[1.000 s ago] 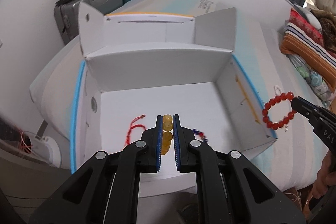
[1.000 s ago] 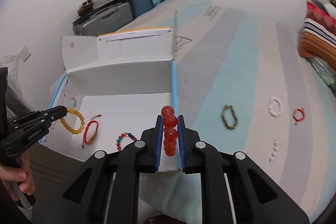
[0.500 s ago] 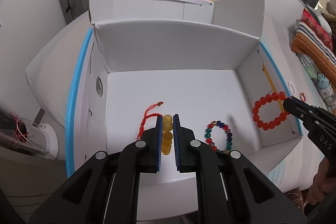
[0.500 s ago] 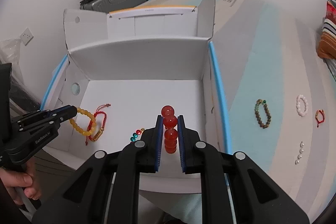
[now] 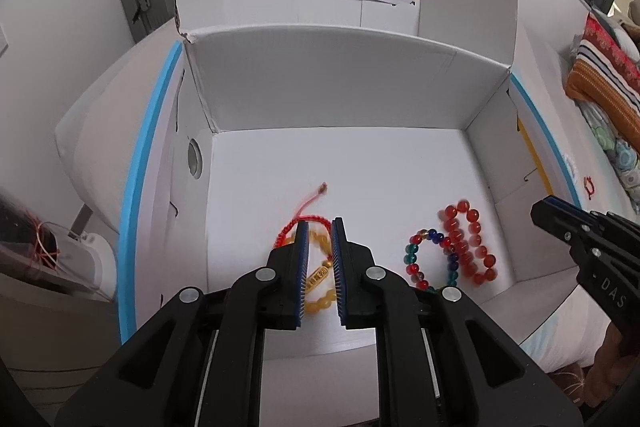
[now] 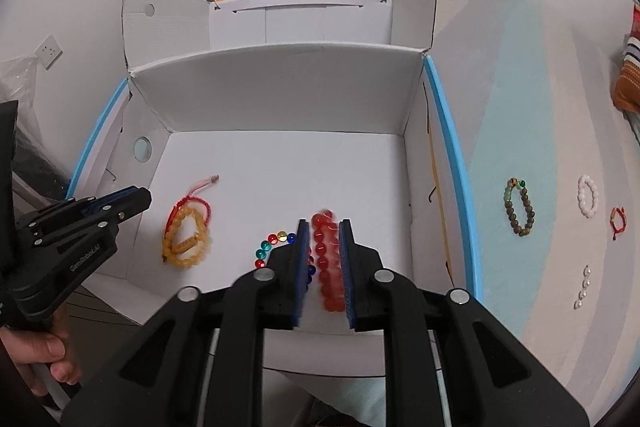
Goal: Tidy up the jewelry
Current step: 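Open both tools to drop the bracelets into the box, then move both tools back over the wooden and pearl bracelets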
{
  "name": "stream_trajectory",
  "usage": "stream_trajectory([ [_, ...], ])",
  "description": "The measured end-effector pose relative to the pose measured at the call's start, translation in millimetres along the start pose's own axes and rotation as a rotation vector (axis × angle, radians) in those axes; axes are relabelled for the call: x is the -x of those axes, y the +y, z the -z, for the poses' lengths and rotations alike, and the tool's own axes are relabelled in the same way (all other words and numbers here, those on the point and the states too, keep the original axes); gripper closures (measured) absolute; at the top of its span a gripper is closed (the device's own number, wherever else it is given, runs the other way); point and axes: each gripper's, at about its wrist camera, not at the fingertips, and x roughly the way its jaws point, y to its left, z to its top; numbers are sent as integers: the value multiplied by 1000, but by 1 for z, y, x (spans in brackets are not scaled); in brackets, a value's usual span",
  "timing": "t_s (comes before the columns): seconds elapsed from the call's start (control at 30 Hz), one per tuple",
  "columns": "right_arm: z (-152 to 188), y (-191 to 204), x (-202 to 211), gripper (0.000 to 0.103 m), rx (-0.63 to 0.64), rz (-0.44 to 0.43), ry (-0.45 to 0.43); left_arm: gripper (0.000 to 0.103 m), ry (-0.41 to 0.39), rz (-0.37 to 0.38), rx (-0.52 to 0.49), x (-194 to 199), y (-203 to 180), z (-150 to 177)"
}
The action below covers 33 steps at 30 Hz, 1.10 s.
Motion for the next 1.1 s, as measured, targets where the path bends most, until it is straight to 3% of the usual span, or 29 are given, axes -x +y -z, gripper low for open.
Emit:
stream_trajectory([
  [0.07, -1, -1, 7, 64, -5, 3, -20, 65, -17, -10, 2, 5, -1, -1],
  [0.1, -1, -1, 12, 55, -4, 7, -34, 59, -26, -14, 2, 8, -2, -2],
  [0.37, -3, -25, 49, 14, -38, 53, -130, 8, -114, -33, -11, 34, -25, -9],
  [0.47, -2, -36, 59, 8, -53, 80, -150, 6, -138, -24, -17, 41, -34, -11],
  [0.73, 10, -75, 84, 8, -102, 130, -182, 6, -160, 23, -44, 55, -74, -14],
  [1.1, 36, -152, 109, 8, -199, 223, -203, 6, -169, 120, -128, 61, -158, -20],
])
